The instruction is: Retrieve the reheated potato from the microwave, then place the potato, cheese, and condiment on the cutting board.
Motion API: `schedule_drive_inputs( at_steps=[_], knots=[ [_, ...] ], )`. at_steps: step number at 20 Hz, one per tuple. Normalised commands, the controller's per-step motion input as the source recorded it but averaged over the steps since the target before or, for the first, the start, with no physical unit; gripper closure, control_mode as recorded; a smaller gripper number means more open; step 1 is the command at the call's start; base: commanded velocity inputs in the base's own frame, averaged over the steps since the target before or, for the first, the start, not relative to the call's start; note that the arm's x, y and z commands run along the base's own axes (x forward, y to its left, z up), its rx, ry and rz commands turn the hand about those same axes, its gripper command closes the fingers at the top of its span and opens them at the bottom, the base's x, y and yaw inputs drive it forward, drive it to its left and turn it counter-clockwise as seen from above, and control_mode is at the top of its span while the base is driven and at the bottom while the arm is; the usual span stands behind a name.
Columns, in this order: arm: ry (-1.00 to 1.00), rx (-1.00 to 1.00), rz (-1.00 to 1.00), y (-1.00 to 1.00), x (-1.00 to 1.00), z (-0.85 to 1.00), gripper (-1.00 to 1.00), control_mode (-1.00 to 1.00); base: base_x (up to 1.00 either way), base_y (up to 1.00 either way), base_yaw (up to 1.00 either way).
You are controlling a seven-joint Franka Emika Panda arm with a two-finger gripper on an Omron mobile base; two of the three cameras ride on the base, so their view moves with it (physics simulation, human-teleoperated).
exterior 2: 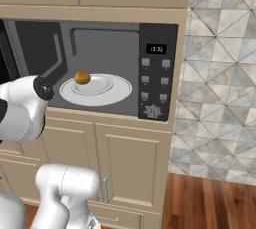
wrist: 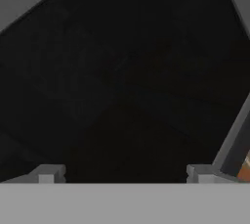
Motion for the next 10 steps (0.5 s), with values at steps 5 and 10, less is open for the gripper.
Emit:
schedule_drive_inputs(
  at_steps=[5,10],
  knots=[
    [0.0,-0.06,-0.18,-0.58,0.27,0.18,-1.0,-1.0,0.0,0.0,0.0],
    [0.0,-0.18,-0.26,-0.4,0.36,0.08,-1.0,-1.0,0.0,0.0,0.0]
  ],
)
